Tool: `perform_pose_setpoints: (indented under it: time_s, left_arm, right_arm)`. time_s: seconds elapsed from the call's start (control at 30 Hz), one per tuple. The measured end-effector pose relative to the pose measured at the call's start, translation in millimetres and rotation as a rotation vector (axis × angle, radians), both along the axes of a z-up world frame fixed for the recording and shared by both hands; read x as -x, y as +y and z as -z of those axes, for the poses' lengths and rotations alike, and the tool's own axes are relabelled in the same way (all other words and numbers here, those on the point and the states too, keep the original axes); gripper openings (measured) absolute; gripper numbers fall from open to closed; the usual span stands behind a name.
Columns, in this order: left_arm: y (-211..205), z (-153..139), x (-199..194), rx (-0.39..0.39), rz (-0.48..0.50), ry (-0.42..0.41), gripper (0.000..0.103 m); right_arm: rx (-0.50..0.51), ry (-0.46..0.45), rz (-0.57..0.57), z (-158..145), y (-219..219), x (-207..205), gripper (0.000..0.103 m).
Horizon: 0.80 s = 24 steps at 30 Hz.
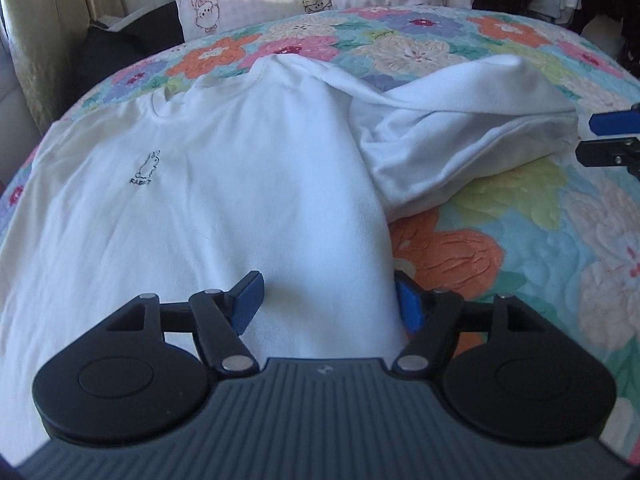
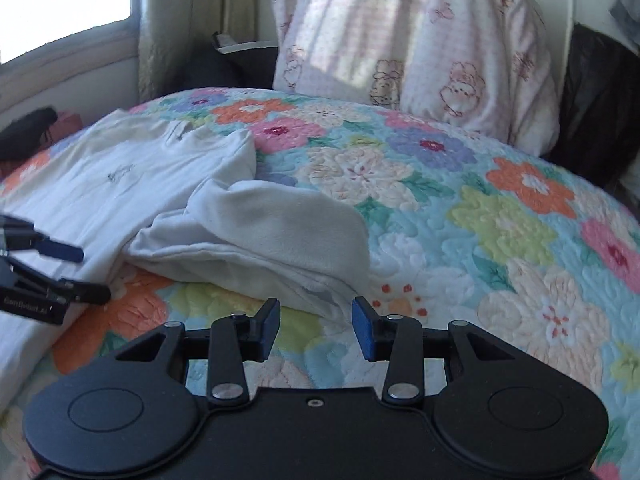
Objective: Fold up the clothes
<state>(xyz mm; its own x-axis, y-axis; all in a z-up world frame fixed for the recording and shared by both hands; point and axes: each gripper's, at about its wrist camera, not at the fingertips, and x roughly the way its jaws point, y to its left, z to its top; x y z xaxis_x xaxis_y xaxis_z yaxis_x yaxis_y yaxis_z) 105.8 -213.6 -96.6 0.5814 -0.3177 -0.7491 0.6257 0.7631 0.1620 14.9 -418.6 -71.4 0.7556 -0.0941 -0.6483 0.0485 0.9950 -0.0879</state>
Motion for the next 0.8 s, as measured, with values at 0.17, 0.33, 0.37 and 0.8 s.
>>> perform_pose_setpoints:
  time_s: [0.17,0.33,0.37,0.8]
  left_arm:
    - [15,-3,-12,0.143,-0.039,0.027,0.021]
    - [54,-1,-38,0.305,-0.198,0.087,0.016]
    - [63,0,-42,0.334,-0.230,0.099,0.016]
    - [130,-8,-69,0.534,-0.423,0.110,0.012]
  right_arm:
    - [0.111,0.037,0.003,15,10,-8,0.045]
    - [-0.094,0.018,0.154,37,-32,-21,0.046]
    - [-0.145,0.007,0.166,39,-37,-22,0.047]
    - [-0.219,0.022,0.102,28,-9,-56,0.058]
